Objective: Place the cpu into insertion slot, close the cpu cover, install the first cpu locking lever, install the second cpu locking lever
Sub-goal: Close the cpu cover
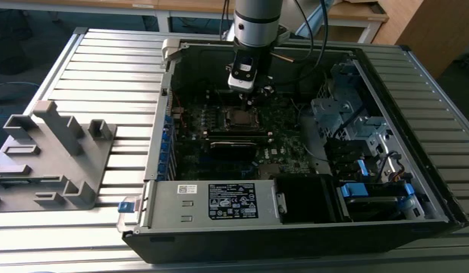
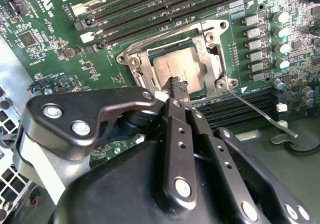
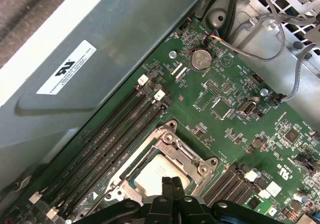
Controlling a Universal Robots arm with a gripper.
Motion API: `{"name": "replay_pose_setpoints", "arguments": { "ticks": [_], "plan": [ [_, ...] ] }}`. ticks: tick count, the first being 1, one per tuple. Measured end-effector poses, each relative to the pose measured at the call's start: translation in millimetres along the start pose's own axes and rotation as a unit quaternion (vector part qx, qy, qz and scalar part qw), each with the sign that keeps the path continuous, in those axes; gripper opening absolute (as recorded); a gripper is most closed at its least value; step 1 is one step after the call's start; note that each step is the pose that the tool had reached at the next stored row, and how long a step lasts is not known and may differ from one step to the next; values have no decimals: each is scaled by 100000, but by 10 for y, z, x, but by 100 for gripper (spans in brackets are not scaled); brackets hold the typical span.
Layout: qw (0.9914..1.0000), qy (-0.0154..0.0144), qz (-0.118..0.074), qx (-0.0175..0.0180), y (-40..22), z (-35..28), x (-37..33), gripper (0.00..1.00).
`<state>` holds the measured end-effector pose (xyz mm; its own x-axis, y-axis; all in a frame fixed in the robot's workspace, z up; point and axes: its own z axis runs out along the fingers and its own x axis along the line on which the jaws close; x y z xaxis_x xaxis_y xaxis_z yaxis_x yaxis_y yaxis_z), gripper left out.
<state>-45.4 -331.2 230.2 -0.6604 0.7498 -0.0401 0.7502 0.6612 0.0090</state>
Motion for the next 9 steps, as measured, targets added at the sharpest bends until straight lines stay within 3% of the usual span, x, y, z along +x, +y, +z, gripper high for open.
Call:
{"name": "replay_pose_setpoints", "arguments": {
  "ticks": [9],
  "plan": [
    [99982, 43, -1895, -100, 0, 0, 0, 10]
  ]
}}
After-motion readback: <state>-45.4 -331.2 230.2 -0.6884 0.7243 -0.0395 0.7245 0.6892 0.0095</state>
